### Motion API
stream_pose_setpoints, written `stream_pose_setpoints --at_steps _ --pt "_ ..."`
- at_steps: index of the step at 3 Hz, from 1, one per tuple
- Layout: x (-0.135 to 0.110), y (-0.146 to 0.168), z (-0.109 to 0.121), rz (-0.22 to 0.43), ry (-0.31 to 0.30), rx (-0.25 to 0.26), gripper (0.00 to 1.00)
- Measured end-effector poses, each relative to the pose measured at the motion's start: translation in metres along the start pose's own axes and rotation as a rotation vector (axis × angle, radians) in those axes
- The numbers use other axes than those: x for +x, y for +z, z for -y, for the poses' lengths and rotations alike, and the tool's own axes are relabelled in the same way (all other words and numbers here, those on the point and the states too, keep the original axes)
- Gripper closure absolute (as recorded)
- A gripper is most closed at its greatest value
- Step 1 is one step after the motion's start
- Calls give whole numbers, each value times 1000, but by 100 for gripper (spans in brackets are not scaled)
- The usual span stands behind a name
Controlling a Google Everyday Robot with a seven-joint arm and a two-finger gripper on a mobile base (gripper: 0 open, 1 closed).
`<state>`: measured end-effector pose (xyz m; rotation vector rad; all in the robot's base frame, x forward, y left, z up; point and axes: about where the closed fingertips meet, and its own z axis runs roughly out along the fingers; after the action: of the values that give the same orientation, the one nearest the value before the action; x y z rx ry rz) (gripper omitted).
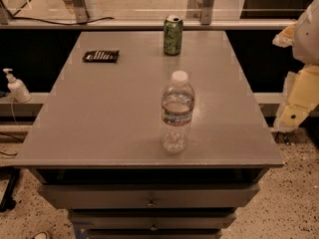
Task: Move water bottle near rxbar chocolate
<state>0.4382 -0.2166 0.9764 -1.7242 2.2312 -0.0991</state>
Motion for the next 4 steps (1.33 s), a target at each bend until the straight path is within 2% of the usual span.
stream_pose_setpoints --at_steps 1,2,3,4 --pt "0 0 0 0 0 0 0" --pt "1 -6 8 51 9 4 0" --pt "-11 0 1 166 36 -19 0" --pt "-42 19 -24 344 57 -88 0"
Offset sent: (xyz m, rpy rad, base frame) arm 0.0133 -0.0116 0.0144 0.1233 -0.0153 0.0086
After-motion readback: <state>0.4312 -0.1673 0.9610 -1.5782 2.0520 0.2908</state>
